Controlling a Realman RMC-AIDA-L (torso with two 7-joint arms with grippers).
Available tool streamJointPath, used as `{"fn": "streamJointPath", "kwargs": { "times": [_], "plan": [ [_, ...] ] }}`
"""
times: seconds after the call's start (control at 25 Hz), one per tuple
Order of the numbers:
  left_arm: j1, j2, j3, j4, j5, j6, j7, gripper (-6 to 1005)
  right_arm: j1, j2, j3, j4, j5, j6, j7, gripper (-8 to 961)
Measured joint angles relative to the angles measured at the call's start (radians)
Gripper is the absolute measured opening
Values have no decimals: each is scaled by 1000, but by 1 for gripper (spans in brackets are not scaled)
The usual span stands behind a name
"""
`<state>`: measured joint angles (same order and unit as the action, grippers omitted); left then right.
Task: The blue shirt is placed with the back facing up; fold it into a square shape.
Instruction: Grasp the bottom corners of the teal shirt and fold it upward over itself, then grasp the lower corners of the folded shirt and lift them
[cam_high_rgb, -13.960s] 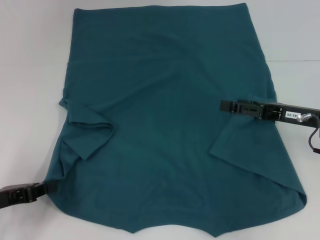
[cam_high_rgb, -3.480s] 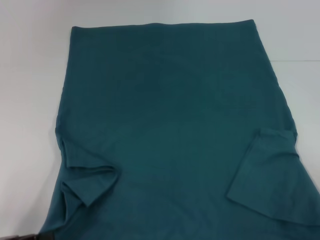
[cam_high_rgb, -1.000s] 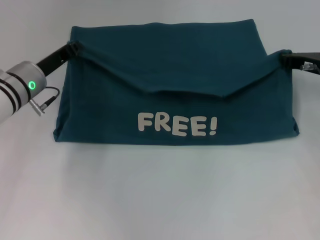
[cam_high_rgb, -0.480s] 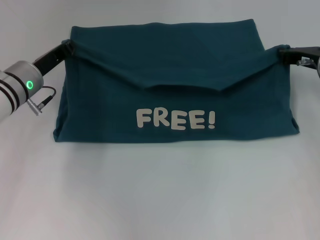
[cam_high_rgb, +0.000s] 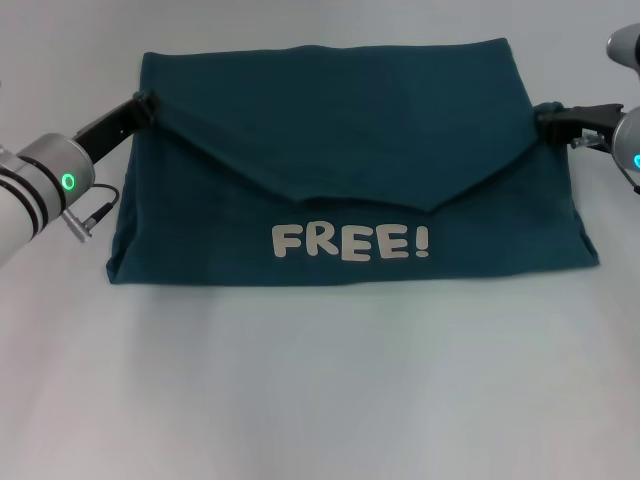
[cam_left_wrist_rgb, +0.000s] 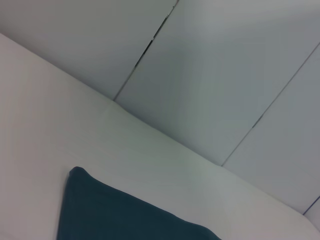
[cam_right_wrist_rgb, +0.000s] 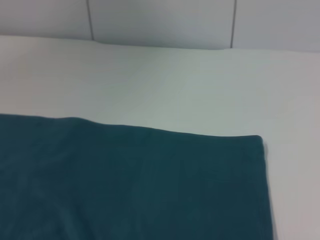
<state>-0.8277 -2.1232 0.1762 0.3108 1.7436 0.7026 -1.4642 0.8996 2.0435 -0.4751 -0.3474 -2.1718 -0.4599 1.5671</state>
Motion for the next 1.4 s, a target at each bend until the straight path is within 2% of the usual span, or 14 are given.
{"fn": "streamJointPath", "kwargs": {
  "times": [0.12,0.28,0.52,0.92,1.08,1.2,1.32,1.4],
  "plan": [
    [3,-7,-1,4,-9,-2,1,90,-2,9,-1,-9,1,-2,-30,100],
    [9,-11,0,7,-28,-5,2,150,-6,12,-2,-30,1,-9,-39,311],
    [28,-11,0,29,-50,17,-4,301,-27,14,1,-87,29,-46,-39,434],
    [79,-2,16,40,-62,107,-9,777,-98,-6,-2,-157,92,-236,1,645],
    [138,4,97,85,-53,229,-49,770,-168,-5,0,-227,92,-418,62,796],
    [186,2,155,128,-53,304,-82,766,-219,8,0,-298,93,-559,91,808],
    [230,-6,171,162,-51,373,-88,766,-254,21,1,-338,95,-647,102,820],
    [263,-9,195,185,-50,414,-90,766,-273,18,5,-349,101,-709,134,818]
  ]
}}
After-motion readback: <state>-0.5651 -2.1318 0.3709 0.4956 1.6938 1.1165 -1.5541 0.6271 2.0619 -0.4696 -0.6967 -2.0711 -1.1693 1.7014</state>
